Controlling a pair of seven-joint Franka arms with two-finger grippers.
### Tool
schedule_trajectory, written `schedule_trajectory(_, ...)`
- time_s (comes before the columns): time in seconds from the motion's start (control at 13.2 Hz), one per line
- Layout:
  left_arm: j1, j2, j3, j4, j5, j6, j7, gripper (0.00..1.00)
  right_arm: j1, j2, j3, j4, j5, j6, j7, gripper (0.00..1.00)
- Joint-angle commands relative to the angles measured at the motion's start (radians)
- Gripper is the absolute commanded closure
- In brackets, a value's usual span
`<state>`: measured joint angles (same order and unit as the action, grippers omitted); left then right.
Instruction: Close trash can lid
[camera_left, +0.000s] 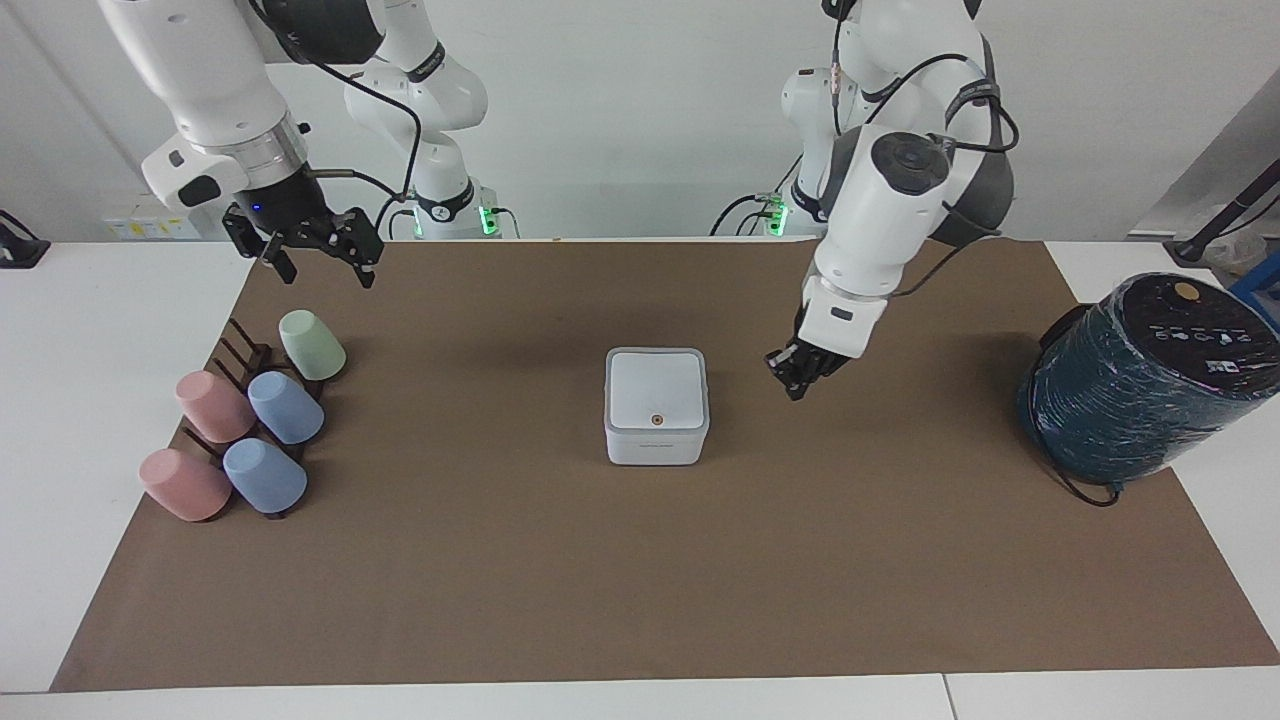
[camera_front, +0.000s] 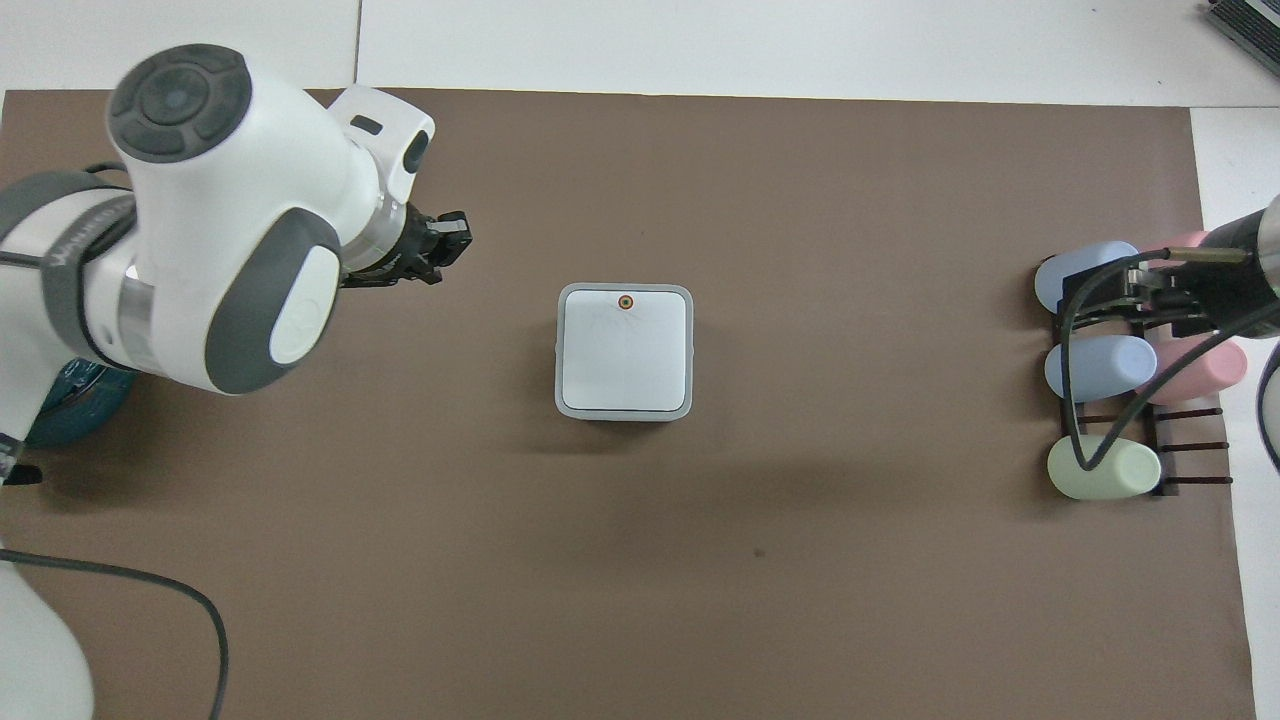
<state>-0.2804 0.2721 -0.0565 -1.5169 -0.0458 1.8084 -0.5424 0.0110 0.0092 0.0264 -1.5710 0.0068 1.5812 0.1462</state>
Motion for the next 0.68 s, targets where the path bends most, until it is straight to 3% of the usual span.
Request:
schedule_trajectory(0.0,0.062,0.007,0.009,0.084,0.001,-0.173,0.201,0.99,-0.005,-0.009,0.000,-0.007,0.025,-0.010,-0.028,0.00)
schedule_trajectory(0.3,0.176,-0.045,0.009,0.087,0.006,-0.236,0.407,0.92,-0.005,-0.009,0.000,-0.007,0.025,-0.010,-0.028,0.00)
schedule_trajectory(0.61,0.240,-0.097,0.006,0.084,0.009,-0.242,0.529,0.71,-0.005,-0.009,0.000,-0.007,0.025,-0.010,-0.028,0.00)
